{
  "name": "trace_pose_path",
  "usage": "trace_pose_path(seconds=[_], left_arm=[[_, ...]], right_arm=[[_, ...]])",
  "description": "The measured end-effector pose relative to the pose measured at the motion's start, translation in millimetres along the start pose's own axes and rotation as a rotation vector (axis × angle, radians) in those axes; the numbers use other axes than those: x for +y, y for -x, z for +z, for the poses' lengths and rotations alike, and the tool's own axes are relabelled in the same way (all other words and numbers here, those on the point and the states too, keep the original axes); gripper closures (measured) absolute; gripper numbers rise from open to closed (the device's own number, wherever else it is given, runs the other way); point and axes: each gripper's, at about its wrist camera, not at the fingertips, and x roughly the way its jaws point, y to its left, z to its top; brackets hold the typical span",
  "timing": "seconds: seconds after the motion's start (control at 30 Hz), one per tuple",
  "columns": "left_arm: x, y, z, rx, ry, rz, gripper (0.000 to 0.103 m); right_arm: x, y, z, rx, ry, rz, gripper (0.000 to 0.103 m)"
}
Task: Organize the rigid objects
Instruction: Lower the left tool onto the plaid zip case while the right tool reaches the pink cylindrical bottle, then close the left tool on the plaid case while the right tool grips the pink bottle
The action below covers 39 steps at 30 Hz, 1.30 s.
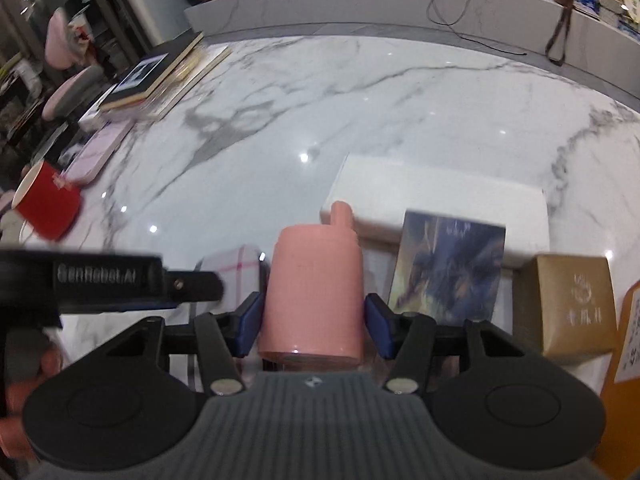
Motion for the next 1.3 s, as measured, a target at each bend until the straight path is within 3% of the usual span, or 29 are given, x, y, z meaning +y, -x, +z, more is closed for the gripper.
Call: trace_pose_path(seconds=[0.17, 0.33, 0.53, 0.7, 0.77, 0.87, 1.0, 1.17, 1.3], left_arm=[[-12.1, -5.2, -11.7, 0.061, -0.060, -0.004, 0.030], [-35.0, -6.8, -27.6, 0.072, -0.227, 0.074, 0.029], [-45.1, -6.4, -36.6, 0.085, -0.323, 0.124, 0.033], [-59.3, -4.8, -52.0, 0.136, -0.453, 0.186, 0.033], [-57.4, -3.4, -52.4, 0.128, -0.438, 0.179, 0.031], [-42.9, 0.1, -44.9, 0.127, -0.329, 0.135, 0.028], [-32.2, 19.9, -35.4, 0.004, -0.222, 0.095, 0.031], [-44.8, 18.0, -39.0, -0.008, -0.269, 0.156, 0.048], [-52.3, 7.2, -40.9, 0.014, -0.315, 0.199, 0.053]], right_arm=[[2.1, 15.5, -26.0, 0.016, -0.013, 0.026, 0.048], [4.3, 33.3, -55.5, 0.003, -0.029, 0.024, 0.048], [3.8, 51.2, -82.3, -0.037, -0.040, -0.045, 0.048], [-0.5, 61.2, -96.3, -0.035, -0.035, -0.027, 0.048], [-2.4, 64.4, -100.4, -0.042, -0.027, -0.026, 0.048], [-8.1, 67.5, -103.6, -0.061, -0.045, 0.006, 0.048], [-19.8, 69.9, -103.7, -0.084, -0.108, 0.059, 0.048], [-25.4, 69.9, -95.9, -0.123, -0.123, 0.089, 0.048], [-31.8, 65.3, -94.9, -0.121, -0.149, 0.127, 0.048]])
